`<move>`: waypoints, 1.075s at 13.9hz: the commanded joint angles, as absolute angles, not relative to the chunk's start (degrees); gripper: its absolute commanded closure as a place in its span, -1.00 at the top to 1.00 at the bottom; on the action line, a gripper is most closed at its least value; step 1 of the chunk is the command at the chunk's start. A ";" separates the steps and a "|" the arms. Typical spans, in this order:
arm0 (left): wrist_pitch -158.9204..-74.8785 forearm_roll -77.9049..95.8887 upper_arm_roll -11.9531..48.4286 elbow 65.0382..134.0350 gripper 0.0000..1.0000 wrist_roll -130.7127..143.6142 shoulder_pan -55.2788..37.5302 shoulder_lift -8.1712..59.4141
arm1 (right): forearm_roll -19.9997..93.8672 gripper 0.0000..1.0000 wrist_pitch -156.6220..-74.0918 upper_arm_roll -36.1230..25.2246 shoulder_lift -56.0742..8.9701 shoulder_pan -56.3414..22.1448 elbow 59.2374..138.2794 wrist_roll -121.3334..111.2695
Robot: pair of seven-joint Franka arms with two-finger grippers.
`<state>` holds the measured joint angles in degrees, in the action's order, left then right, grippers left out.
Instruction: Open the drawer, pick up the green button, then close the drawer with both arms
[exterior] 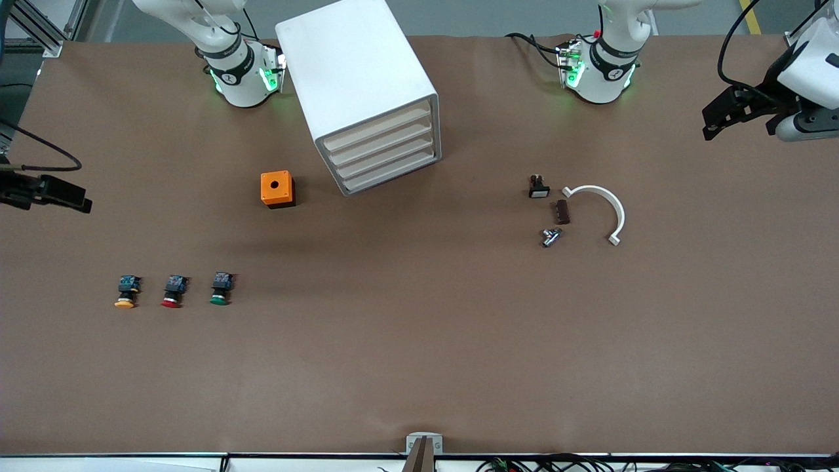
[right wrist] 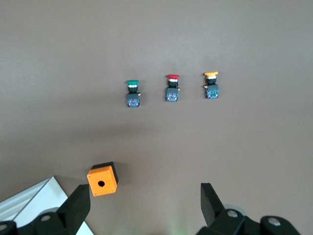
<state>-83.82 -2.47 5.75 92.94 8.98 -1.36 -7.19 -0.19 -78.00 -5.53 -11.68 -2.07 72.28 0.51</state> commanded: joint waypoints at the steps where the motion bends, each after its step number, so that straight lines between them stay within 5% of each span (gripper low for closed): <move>1: -84.46 -1.32 5.89 93.43 1.00 7.82 0.00 -7.91 | 0.26 1.00 -78.57 -5.01 -4.41 -1.49 79.62 0.00; 15: -82.97 -0.44 6.33 91.85 1.00 6.94 2.64 -7.91 | 0.18 1.00 -85.25 -5.27 4.83 -0.97 92.37 -0.70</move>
<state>-83.71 -0.76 5.95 92.62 8.00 2.32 -7.59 -0.16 -84.01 -5.81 2.75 -1.95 89.77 -0.06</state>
